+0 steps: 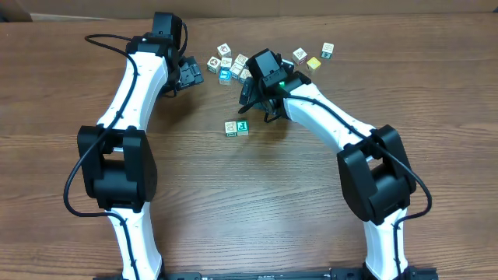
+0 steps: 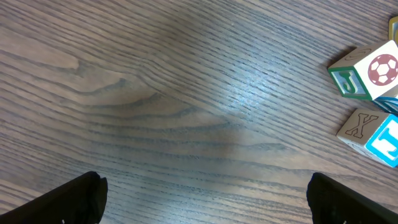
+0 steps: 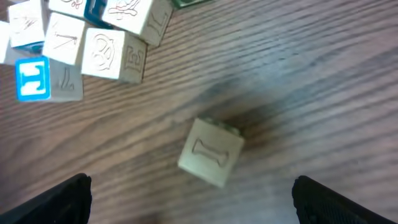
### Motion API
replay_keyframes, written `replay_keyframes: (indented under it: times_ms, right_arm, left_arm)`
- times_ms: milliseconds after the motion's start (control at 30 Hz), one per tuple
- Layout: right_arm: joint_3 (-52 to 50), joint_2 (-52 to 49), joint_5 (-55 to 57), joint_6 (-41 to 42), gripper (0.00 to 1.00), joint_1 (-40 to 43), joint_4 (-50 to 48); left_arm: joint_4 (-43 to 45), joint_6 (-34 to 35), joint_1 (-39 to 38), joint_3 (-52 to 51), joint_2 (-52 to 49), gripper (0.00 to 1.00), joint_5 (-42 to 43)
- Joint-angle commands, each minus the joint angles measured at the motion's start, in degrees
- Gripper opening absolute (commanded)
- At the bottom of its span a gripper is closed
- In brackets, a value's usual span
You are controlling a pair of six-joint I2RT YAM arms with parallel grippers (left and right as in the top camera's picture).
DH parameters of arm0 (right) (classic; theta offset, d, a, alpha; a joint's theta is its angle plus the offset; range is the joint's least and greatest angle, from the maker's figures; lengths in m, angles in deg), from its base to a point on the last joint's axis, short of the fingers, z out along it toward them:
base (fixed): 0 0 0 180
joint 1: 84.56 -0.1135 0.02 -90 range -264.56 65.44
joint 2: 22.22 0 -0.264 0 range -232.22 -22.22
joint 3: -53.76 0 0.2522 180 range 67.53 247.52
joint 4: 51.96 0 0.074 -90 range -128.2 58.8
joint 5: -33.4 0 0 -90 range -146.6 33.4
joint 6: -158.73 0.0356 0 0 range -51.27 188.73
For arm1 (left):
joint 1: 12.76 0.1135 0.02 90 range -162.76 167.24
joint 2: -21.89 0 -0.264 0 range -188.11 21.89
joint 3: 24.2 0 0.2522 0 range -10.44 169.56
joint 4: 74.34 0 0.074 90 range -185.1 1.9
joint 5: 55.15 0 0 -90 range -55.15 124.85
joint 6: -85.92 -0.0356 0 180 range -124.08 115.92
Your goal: Form a horizontal line
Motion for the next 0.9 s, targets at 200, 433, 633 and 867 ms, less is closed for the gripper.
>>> replay_keyframes:
  times_ms: [200, 433, 633, 867]
  right_arm:
    - [-1.1, -4.7, 5.1, 5.9, 0.96, 0.2, -5.6]
    - [-1.1, -5.7, 7.5, 5.8, 0.63, 0.2, -6.4]
    - [-1.1, -5.7, 7.6, 5.8, 0.49, 0.2, -6.5]
    - [-1.1, -5.7, 7.6, 4.9, 0.46, 0.3, -6.4]
  left_arm:
    - [-0.1, -0.9, -0.1, 1.1, -0.8, 1.00, -0.5]
    - [-0.1, -0.9, -0.1, 1.1, -0.8, 1.00, -0.5]
    - [-0.1, -0.9, -0.1, 1.1, -0.8, 1.00, -0.5]
    - [-0.1, -0.9, -0.1, 1.1, -0.8, 1.00, -0.5]
